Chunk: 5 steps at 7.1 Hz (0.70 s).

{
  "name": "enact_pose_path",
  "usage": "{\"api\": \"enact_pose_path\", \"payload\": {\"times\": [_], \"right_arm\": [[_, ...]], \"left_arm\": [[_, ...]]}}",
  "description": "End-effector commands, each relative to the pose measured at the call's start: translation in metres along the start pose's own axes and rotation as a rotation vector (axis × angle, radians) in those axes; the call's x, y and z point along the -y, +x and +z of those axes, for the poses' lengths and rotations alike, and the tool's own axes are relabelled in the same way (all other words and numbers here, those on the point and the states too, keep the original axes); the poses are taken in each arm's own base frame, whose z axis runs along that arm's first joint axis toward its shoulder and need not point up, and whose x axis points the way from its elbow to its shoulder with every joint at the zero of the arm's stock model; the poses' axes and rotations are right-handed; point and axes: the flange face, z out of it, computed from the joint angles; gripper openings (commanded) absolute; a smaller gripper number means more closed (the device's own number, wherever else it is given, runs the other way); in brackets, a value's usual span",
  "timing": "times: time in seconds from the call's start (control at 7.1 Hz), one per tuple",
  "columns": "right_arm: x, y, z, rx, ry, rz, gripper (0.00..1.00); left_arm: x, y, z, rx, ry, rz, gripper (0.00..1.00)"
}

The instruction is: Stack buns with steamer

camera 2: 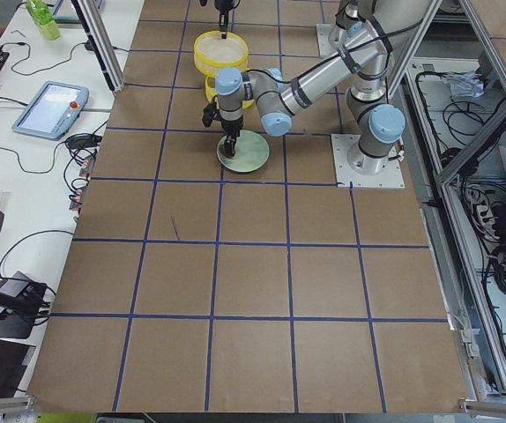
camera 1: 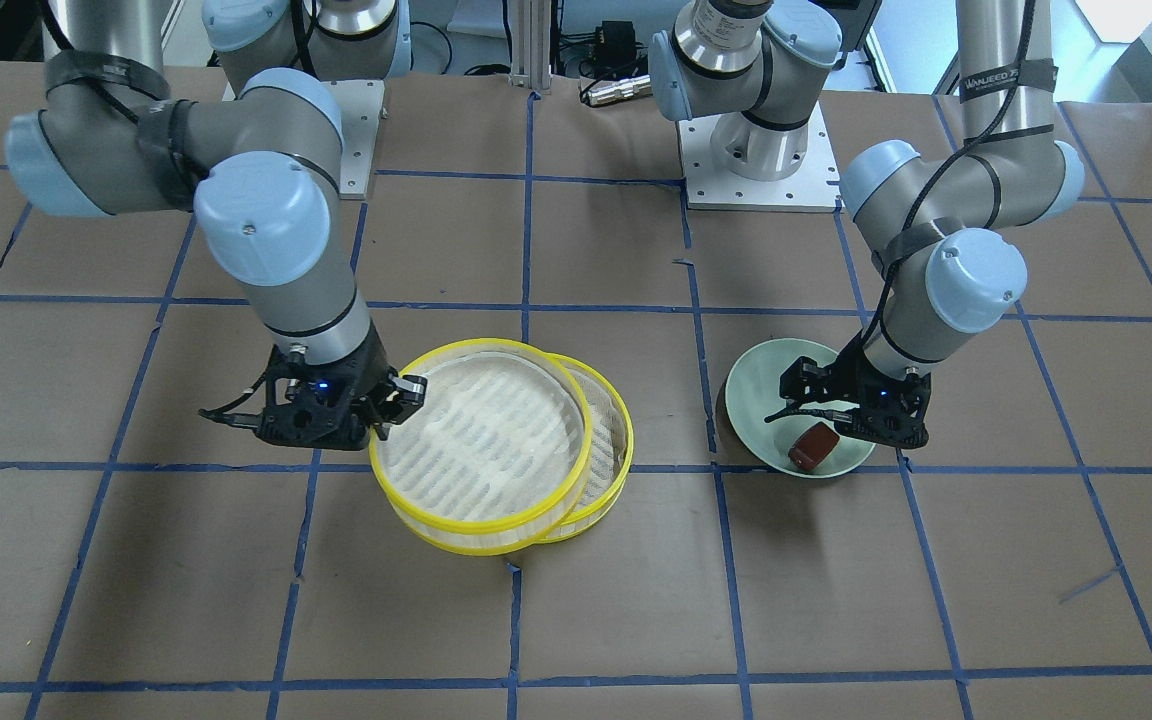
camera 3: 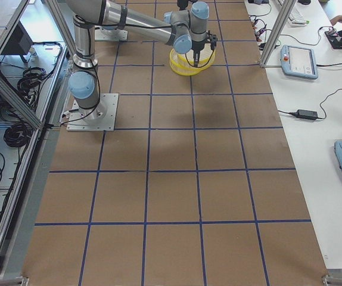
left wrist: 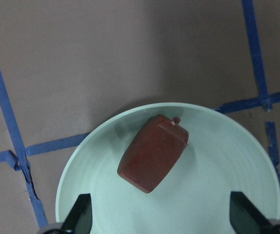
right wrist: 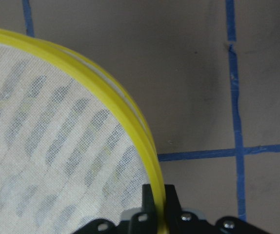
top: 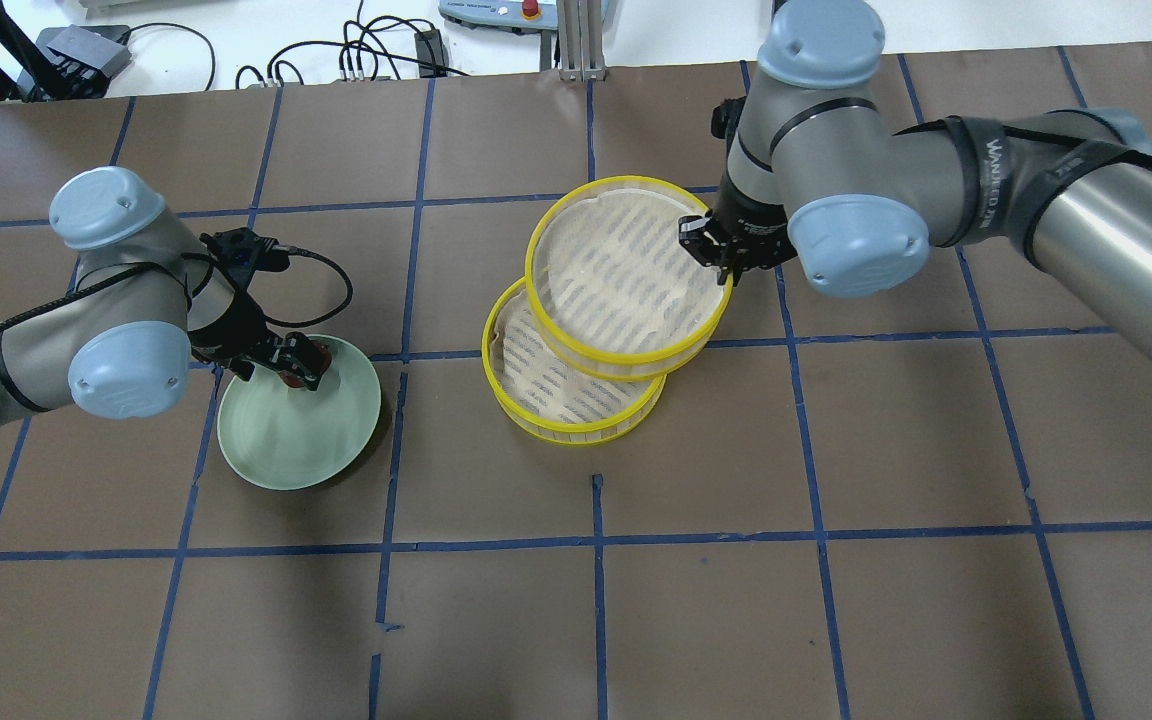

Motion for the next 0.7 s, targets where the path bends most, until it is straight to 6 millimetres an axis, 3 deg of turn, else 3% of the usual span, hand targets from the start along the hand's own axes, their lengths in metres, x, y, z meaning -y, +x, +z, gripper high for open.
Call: {"api": "enact_pose_path", "payload": {"times": [0.0,0.28,0.56], "right_arm": [[-0.012,-0.044,0.016,-0.012,-0.019,-0.004,0.07],[-0.014,-0.048,0.027,-0.053,-0.025,-0.027,0.07],[-0.015,-0.046,0.029,-0.072,-0.036,-0.031,0.07]], "left_arm": [[0.001,-0.003,0.014,-0.011,-0.025,-0.002,0.73],[0.005,-0.004,0.004,0.002,-0.004,-0.075,0.01],[0.016,-0.001,-0.033,0.03,0.073,-0.087,0.0]]}}
